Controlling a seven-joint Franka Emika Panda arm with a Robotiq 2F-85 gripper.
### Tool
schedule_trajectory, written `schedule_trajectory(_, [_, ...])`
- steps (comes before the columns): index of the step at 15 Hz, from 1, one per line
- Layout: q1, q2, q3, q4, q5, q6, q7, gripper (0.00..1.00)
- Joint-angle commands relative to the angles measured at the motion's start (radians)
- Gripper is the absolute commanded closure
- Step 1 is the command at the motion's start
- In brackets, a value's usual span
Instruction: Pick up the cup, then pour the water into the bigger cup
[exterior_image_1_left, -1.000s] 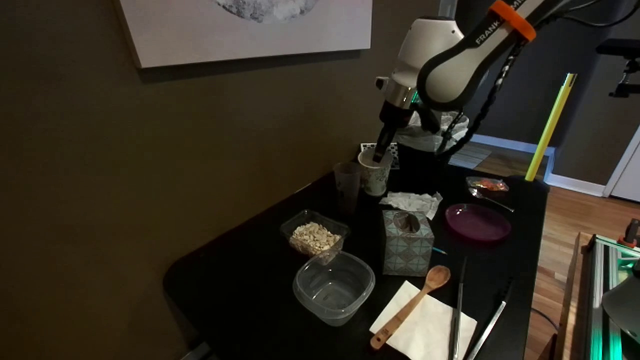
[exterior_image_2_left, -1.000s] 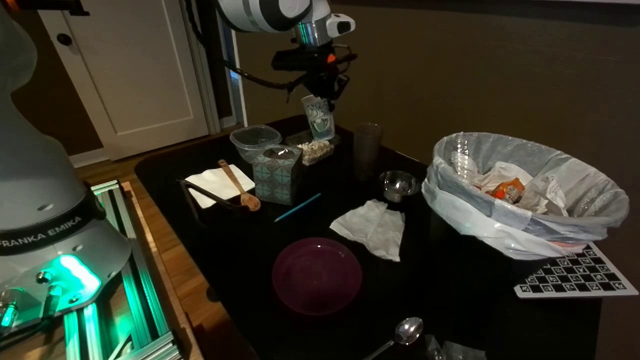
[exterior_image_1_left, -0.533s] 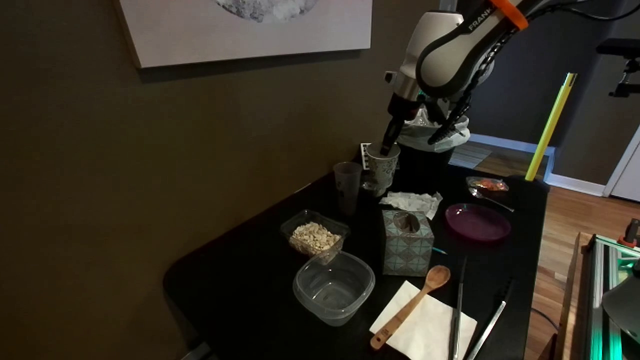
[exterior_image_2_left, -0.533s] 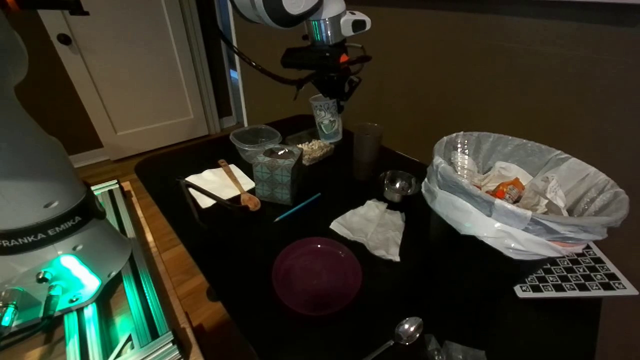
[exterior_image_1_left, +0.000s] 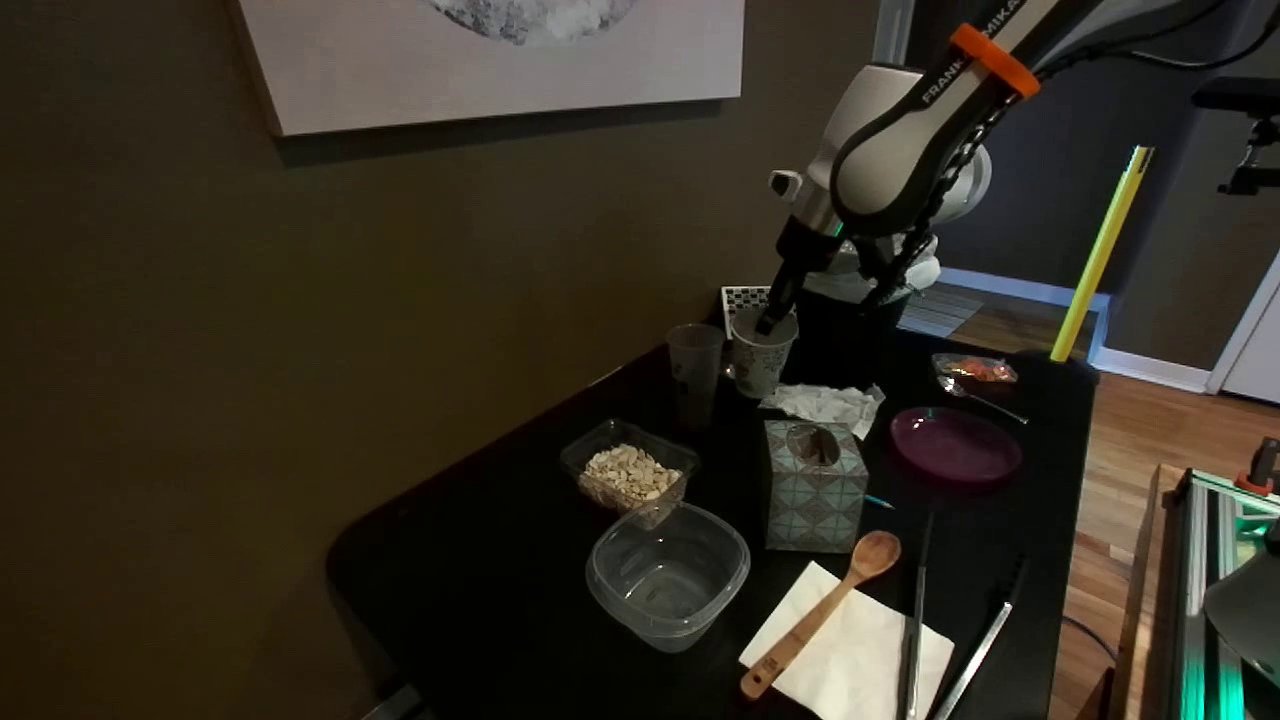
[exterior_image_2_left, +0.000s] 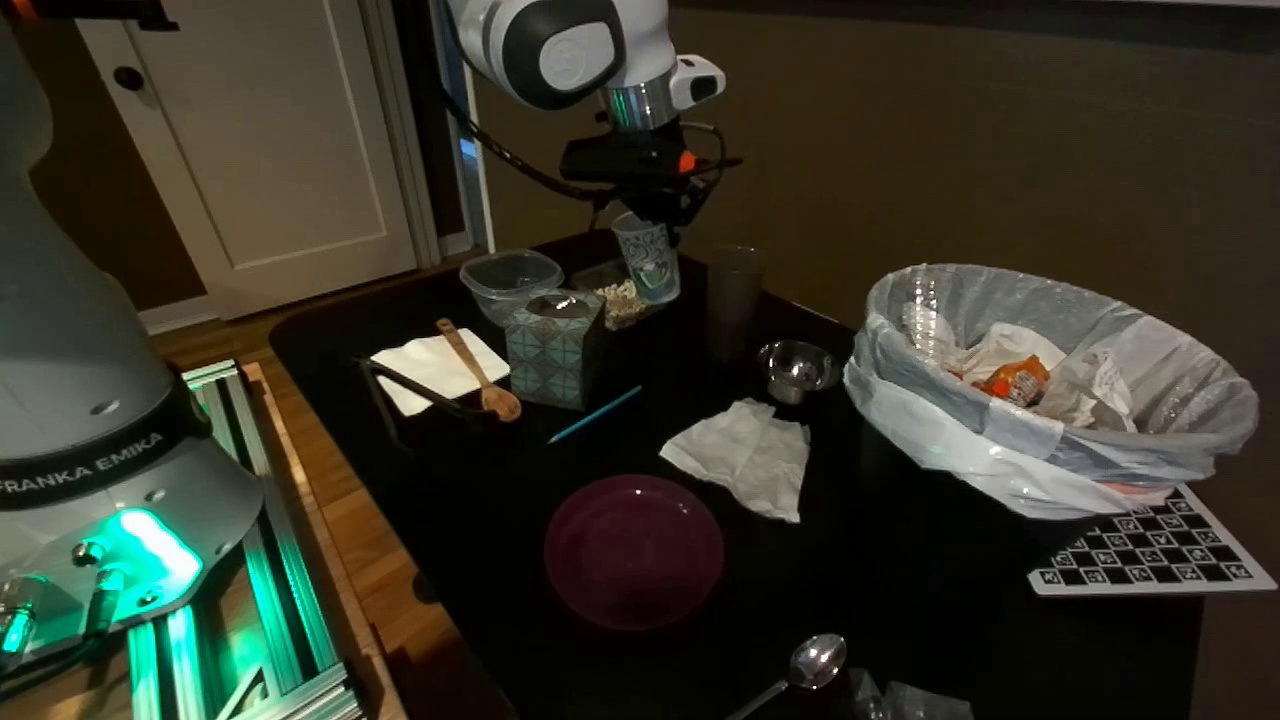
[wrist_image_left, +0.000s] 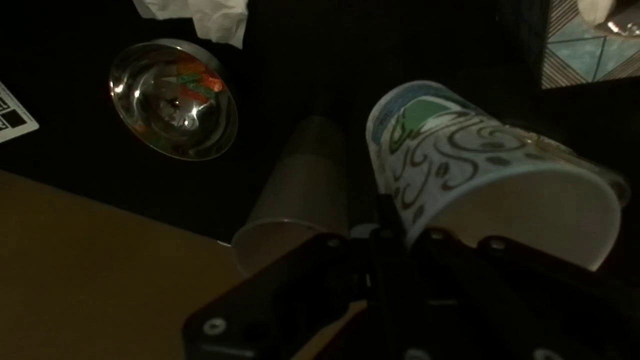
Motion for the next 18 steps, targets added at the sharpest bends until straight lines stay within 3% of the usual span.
schedule_trajectory(1, [-0.019, 0.056, 0.035, -0.022, 0.070, 0.086, -0.083, 0.99])
schedule_trajectory(5, [-0.050, 0.110, 0.088, -0.014, 0.121, 0.125, -0.126, 0.99])
schedule_trajectory(6, [-0.024, 0.083, 0.057, -0.016, 0.082, 0.095, -0.084, 0.99])
schedule_trajectory(18, [-0.025, 0.090, 0.059, -0.010, 0.083, 0.097, -0.084, 0.96])
